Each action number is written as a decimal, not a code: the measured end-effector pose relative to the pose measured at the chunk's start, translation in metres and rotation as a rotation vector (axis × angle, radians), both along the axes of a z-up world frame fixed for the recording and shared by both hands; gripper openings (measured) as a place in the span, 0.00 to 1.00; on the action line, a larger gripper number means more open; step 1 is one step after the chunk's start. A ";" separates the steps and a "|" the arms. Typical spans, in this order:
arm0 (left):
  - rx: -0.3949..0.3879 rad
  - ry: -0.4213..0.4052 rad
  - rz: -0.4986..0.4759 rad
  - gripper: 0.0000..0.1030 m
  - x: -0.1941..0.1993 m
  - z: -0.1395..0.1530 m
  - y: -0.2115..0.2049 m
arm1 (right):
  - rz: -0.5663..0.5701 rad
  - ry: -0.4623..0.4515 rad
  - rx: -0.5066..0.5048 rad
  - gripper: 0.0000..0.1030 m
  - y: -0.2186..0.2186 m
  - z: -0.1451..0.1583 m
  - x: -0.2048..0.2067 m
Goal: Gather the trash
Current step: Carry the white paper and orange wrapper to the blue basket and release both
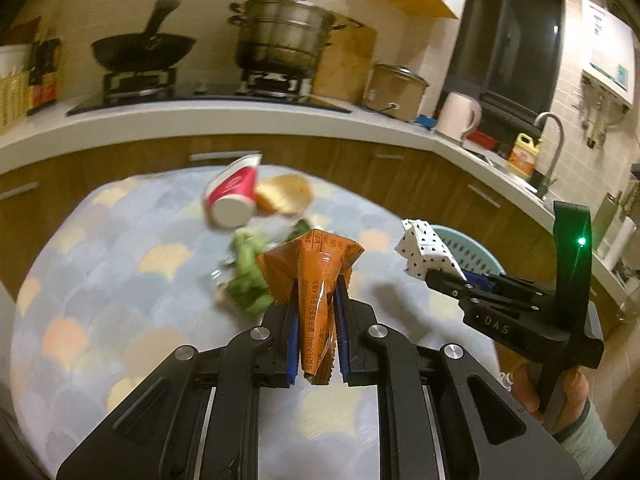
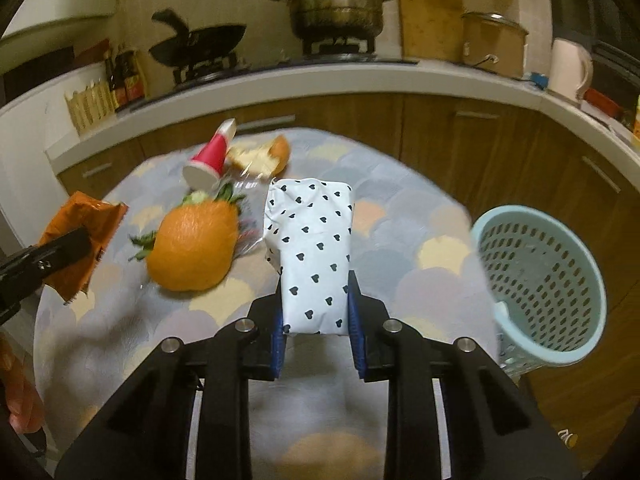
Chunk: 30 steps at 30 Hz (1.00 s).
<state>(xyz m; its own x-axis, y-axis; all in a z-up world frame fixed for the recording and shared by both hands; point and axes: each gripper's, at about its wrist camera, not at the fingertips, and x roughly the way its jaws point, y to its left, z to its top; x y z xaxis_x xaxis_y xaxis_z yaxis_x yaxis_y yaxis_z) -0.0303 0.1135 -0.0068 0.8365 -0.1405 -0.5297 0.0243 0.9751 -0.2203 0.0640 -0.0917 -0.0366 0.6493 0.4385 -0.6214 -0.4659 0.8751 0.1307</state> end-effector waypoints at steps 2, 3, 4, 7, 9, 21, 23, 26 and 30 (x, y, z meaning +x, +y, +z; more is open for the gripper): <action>0.005 -0.012 -0.026 0.13 0.007 0.007 -0.012 | -0.025 -0.018 0.012 0.22 -0.012 0.007 0.002; 0.007 -0.017 -0.037 0.13 0.010 0.009 -0.017 | -0.037 -0.021 0.019 0.22 -0.018 0.010 0.003; 0.010 -0.022 -0.050 0.13 0.013 0.012 -0.023 | -0.050 -0.024 0.029 0.22 -0.025 0.013 0.005; 0.015 -0.036 -0.089 0.13 0.026 0.020 -0.042 | -0.094 -0.038 0.036 0.22 -0.046 0.018 0.011; 0.021 -0.043 -0.112 0.13 0.035 0.024 -0.055 | -0.124 -0.042 0.043 0.22 -0.061 0.021 0.015; 0.036 0.024 -0.271 0.13 0.110 0.014 -0.150 | -0.349 -0.012 0.055 0.22 -0.157 0.003 0.044; 0.043 0.041 -0.291 0.13 0.121 0.009 -0.164 | -0.374 0.008 0.066 0.22 -0.170 -0.004 0.049; 0.084 0.084 -0.313 0.13 0.144 -0.004 -0.194 | -0.416 0.039 0.076 0.22 -0.189 -0.017 0.057; 0.100 0.109 -0.350 0.13 0.166 -0.015 -0.223 | -0.456 0.079 0.080 0.22 -0.207 -0.032 0.070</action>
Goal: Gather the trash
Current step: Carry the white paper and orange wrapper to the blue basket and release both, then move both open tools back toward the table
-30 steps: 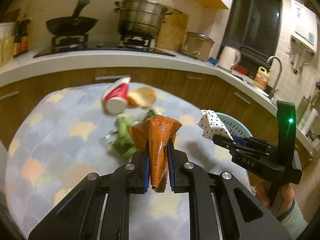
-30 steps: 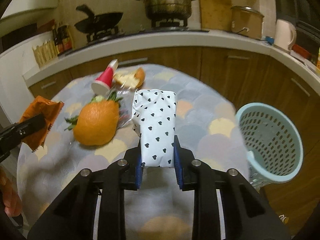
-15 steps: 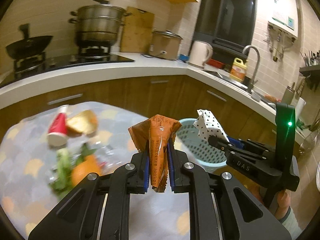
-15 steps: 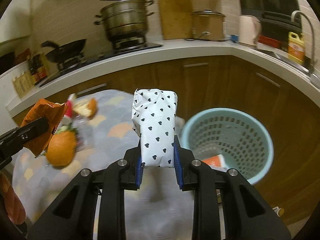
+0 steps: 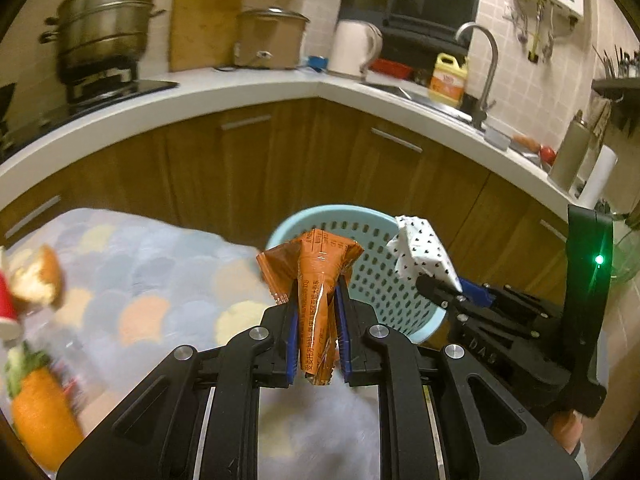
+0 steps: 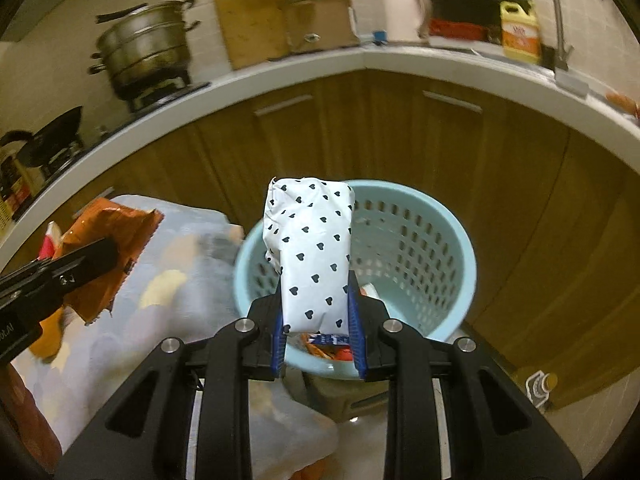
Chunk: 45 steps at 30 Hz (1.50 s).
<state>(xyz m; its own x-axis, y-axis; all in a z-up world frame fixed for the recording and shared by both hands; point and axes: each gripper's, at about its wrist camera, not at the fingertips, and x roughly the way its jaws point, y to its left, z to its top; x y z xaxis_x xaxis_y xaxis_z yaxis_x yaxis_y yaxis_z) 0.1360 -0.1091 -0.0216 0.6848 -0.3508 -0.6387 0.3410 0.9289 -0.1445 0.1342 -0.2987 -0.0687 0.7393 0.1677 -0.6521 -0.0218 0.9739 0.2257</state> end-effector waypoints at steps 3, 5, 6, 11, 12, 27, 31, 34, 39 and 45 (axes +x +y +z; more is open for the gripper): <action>0.004 0.014 -0.013 0.14 0.013 -0.006 -0.013 | -0.022 0.036 0.017 0.23 -0.011 -0.012 0.010; 0.004 0.029 -0.016 0.14 0.024 -0.011 -0.021 | -0.035 0.054 0.020 0.23 -0.015 -0.019 0.017; 0.004 0.034 -0.017 0.14 0.028 -0.013 -0.025 | -0.042 0.062 0.020 0.24 -0.018 -0.024 0.019; 0.024 0.065 -0.017 0.31 0.049 -0.027 -0.041 | -0.065 0.104 0.027 0.27 -0.024 -0.043 0.026; 0.025 0.072 -0.013 0.36 0.052 -0.030 -0.042 | -0.066 0.112 0.031 0.31 -0.025 -0.045 0.028; 0.010 0.107 0.017 0.49 0.073 -0.038 -0.043 | -0.088 0.141 0.062 0.48 -0.038 -0.055 0.033; 0.014 0.175 0.003 0.63 0.089 -0.049 -0.049 | -0.089 0.150 0.072 0.48 -0.040 -0.057 0.033; -0.007 0.209 0.008 0.64 0.094 -0.057 -0.046 | -0.081 0.160 0.079 0.52 -0.041 -0.060 0.034; -0.028 0.213 0.031 0.67 0.097 -0.061 -0.036 | -0.089 0.161 0.070 0.63 -0.041 -0.063 0.036; -0.065 0.180 0.045 0.67 0.089 -0.046 -0.026 | -0.099 0.166 0.105 0.68 -0.046 -0.063 0.037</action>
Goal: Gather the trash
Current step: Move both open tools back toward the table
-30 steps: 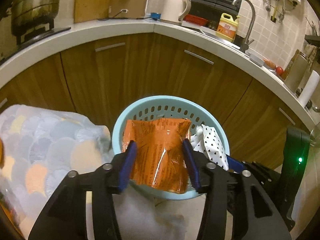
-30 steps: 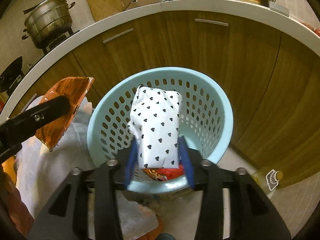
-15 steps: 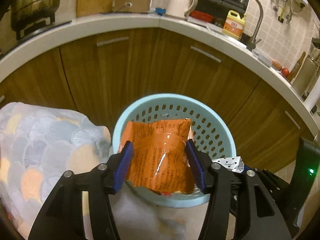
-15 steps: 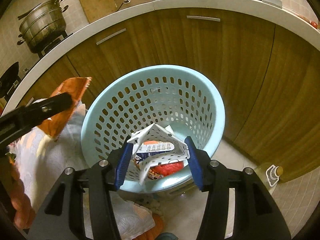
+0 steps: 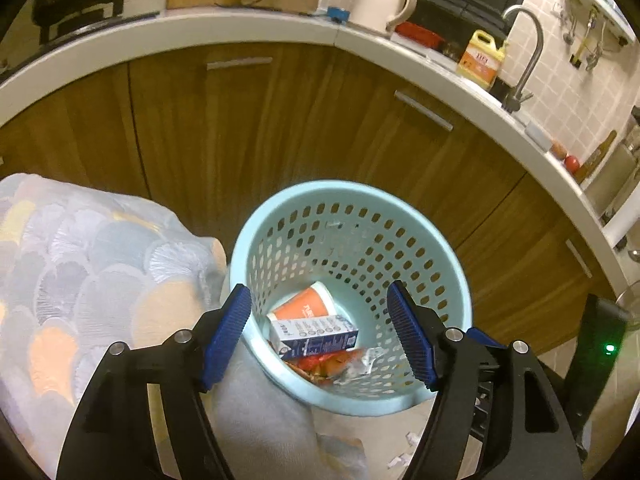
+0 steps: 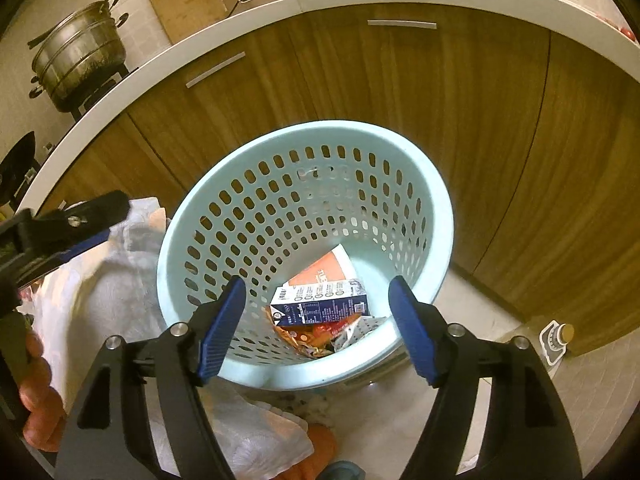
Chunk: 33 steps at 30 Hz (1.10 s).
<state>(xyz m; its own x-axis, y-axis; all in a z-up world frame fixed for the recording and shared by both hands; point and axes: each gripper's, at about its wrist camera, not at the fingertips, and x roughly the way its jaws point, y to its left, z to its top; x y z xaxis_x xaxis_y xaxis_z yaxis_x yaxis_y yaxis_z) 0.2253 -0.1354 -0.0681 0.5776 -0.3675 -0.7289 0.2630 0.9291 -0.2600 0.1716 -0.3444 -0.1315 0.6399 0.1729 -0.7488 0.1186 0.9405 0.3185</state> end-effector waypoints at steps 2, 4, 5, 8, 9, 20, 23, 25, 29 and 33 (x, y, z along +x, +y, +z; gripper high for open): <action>-0.010 -0.026 0.004 0.67 -0.007 0.009 0.003 | 0.006 -0.016 -0.002 0.68 0.002 0.006 -0.003; -0.013 -0.057 0.005 0.67 -0.015 0.019 0.007 | 0.014 -0.043 -0.013 0.68 0.006 0.015 -0.008; -0.012 -0.069 0.006 0.67 -0.019 0.023 0.010 | 0.020 -0.053 -0.016 0.68 0.009 0.020 -0.010; -0.003 -0.102 0.006 0.67 -0.034 0.037 0.019 | 0.053 -0.091 -0.028 0.68 0.023 0.036 -0.017; 0.002 -0.114 0.007 0.67 -0.041 0.042 0.024 | 0.069 -0.104 -0.033 0.68 0.029 0.042 -0.019; 0.042 -0.269 0.135 0.67 -0.133 0.089 0.122 | 0.301 -0.204 -0.073 0.68 0.144 0.085 -0.052; 0.060 -0.291 0.202 0.67 -0.155 0.095 0.157 | 0.372 -0.206 -0.094 0.62 0.185 0.083 -0.061; 0.058 -0.302 0.243 0.67 -0.169 0.098 0.182 | 0.412 -0.203 -0.110 0.54 0.209 0.081 -0.069; 0.039 -0.296 0.334 0.67 -0.189 0.093 0.235 | 0.483 -0.192 -0.102 0.47 0.248 0.082 -0.077; 0.006 -0.235 0.393 0.65 -0.192 0.079 0.283 | 0.544 -0.185 -0.087 0.38 0.281 0.081 -0.085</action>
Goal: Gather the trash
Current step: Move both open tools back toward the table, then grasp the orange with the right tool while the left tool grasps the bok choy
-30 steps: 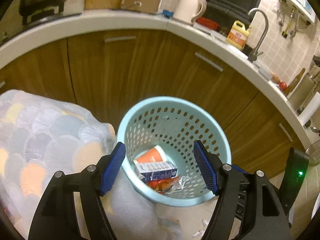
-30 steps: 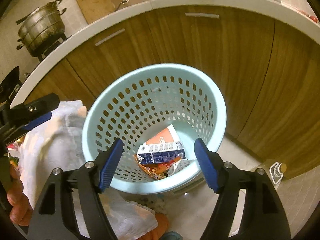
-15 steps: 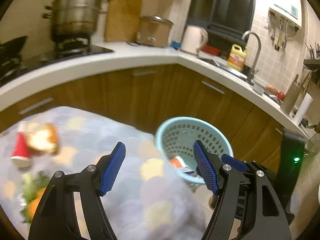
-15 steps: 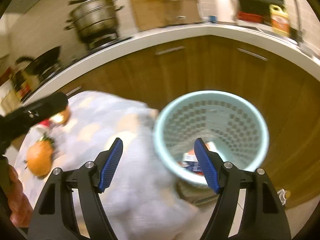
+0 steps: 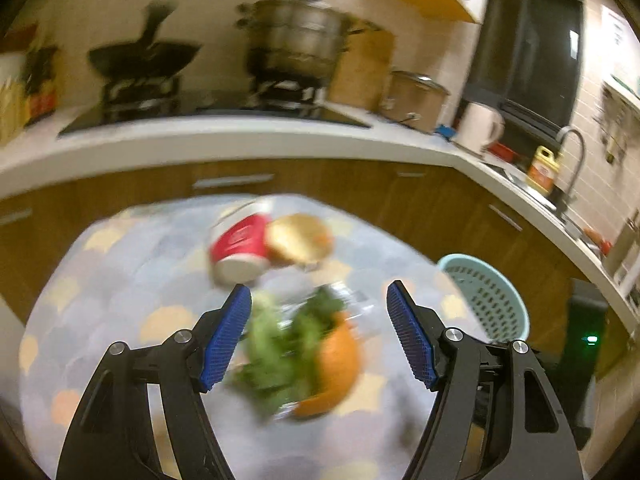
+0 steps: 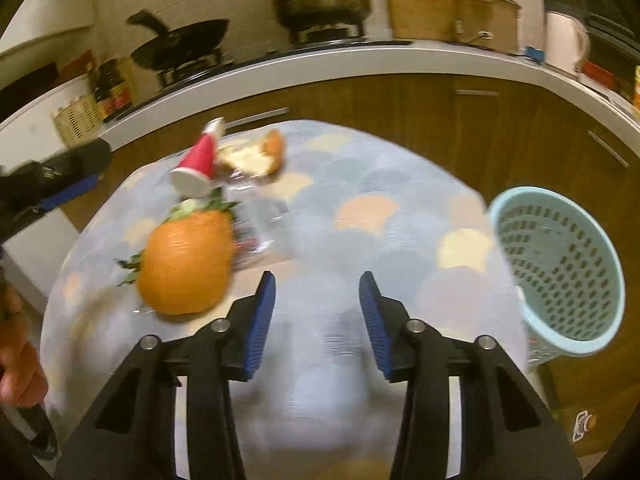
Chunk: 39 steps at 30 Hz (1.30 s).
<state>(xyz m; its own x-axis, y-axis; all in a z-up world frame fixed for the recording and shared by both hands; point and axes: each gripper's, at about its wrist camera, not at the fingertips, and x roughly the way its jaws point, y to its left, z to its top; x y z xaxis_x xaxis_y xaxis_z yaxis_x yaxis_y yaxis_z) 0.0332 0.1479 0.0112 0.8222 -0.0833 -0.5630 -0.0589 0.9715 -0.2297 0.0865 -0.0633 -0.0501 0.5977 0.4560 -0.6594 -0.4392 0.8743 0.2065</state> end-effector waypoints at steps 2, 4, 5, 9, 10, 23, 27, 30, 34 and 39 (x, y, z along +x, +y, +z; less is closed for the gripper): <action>-0.028 0.037 0.016 0.64 0.002 -0.010 0.019 | 0.021 0.005 0.008 0.38 0.010 0.000 -0.004; -0.067 0.075 0.025 0.59 0.008 -0.024 0.039 | 0.045 0.004 0.009 0.38 0.021 0.001 -0.008; -0.093 0.094 0.019 0.59 0.012 -0.030 0.046 | 0.053 0.000 0.004 0.38 0.025 0.002 -0.010; -0.143 0.150 -0.016 0.59 0.026 -0.051 0.052 | 0.083 -0.020 -0.015 0.38 0.041 0.006 -0.019; -0.147 0.156 -0.029 0.59 0.028 -0.054 0.049 | 0.087 -0.022 -0.017 0.38 0.043 0.006 -0.020; -0.146 0.186 -0.061 0.23 0.045 -0.075 0.038 | 0.136 -0.009 0.006 0.56 0.059 0.009 -0.023; -0.232 0.121 -0.036 0.22 0.032 -0.070 0.054 | 0.134 0.012 0.014 0.66 0.071 0.006 -0.017; -0.285 0.049 -0.029 0.22 0.020 -0.062 0.065 | 0.137 0.039 0.029 0.66 0.078 0.000 -0.009; -0.286 0.027 -0.016 0.22 0.014 -0.057 0.067 | 0.133 0.079 0.059 0.66 0.082 -0.009 0.000; -0.277 0.019 -0.011 0.22 0.014 -0.053 0.064 | 0.158 0.102 0.041 0.58 0.088 -0.015 0.002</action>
